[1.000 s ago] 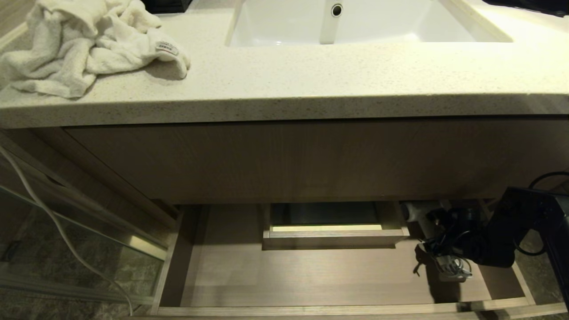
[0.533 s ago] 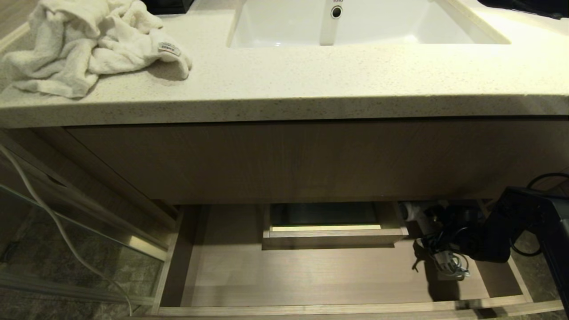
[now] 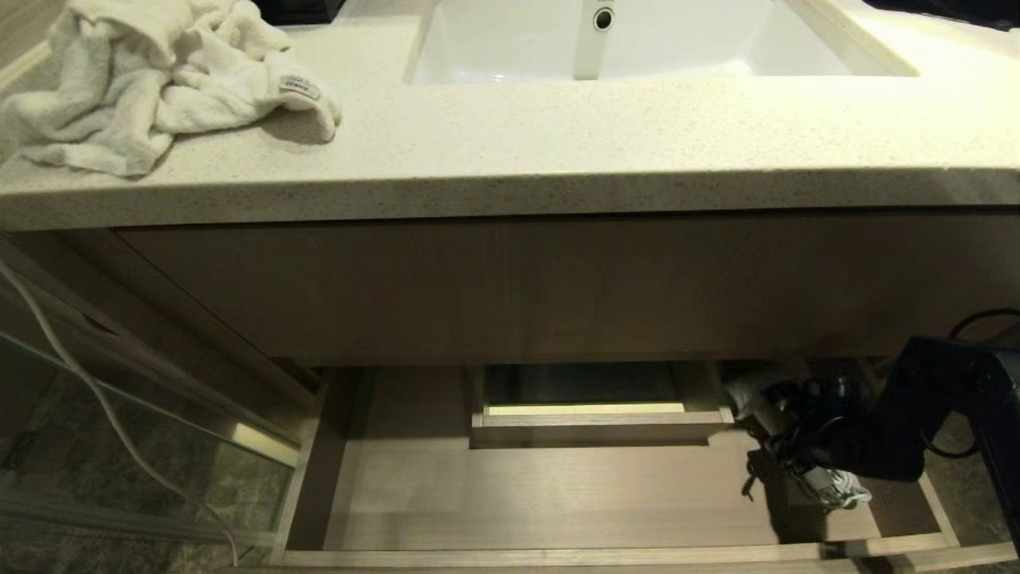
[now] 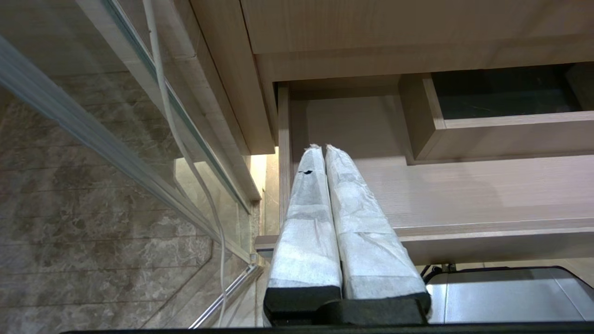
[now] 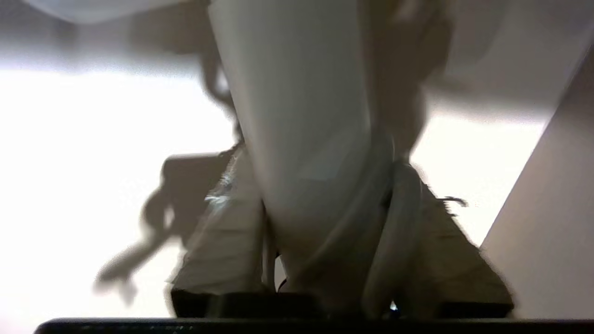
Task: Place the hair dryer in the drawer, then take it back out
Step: Take the hairdryer out
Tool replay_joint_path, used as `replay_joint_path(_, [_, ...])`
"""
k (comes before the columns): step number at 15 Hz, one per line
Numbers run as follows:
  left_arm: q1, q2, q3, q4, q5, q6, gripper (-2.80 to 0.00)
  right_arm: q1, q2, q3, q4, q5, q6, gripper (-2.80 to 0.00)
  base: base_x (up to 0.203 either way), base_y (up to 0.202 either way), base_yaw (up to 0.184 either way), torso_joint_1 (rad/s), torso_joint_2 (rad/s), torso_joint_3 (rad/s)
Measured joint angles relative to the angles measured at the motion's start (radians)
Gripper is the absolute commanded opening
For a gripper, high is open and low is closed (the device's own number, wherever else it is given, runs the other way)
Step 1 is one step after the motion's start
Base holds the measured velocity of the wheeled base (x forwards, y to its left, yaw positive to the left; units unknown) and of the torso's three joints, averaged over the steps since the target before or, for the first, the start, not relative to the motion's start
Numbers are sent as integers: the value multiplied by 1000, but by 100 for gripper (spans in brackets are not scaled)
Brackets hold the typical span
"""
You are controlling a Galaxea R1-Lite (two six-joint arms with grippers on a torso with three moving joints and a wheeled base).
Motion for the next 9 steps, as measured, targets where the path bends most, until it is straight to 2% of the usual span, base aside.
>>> replay_joint_path(5, [0,0,0,0,0,0,-280,0,-131,214,-77,2,2,-280,0,0,0,0,0,0])
replay_joint_path(9, [0,0,0,0,0,0,-280,1,-181,296,-137,-7,2,-280,0,0,0,0,0,0])
